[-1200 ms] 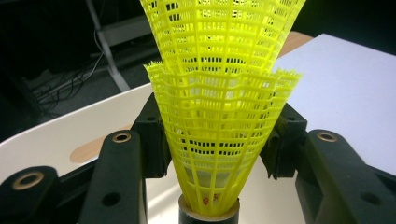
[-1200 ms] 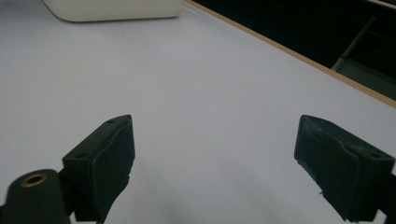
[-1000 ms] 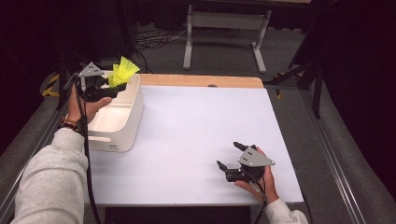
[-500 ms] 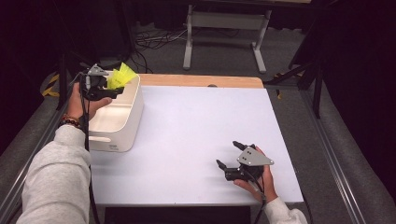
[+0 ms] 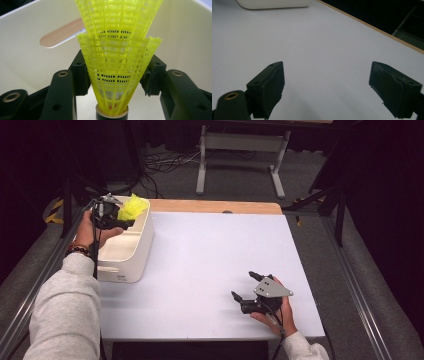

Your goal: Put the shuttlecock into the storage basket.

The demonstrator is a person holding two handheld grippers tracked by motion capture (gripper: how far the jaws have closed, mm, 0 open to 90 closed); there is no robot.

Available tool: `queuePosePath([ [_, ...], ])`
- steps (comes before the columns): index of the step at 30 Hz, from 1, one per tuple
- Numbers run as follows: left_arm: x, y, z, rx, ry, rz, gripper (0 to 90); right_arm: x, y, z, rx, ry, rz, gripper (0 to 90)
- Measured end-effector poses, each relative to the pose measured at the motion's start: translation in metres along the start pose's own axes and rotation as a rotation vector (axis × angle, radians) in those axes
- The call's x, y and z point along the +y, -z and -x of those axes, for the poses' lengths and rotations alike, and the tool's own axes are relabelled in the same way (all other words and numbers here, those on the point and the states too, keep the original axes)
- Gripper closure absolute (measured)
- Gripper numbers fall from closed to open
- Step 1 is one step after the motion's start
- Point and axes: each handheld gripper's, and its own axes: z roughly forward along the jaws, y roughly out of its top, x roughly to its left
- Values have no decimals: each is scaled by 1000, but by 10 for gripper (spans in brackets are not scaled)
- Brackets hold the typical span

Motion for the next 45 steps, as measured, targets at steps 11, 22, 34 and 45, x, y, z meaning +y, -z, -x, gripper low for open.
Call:
queuePosePath([
  [11, 0, -16, 6, -60, -27, -142, 370, 0, -2, -2, 17, 9, -5, 139],
  [22, -1, -18, 7, -63, -24, -186, 277, 0, -4, -4, 32, 18, -20, 138],
  [34, 9, 18, 12, 31, -88, 9, 181, 1, -3, -4, 22, 27, -17, 137],
  [45, 8, 53, 25, 2, -136, 163, 195, 2, -1, -4, 5, 35, -8, 137],
])
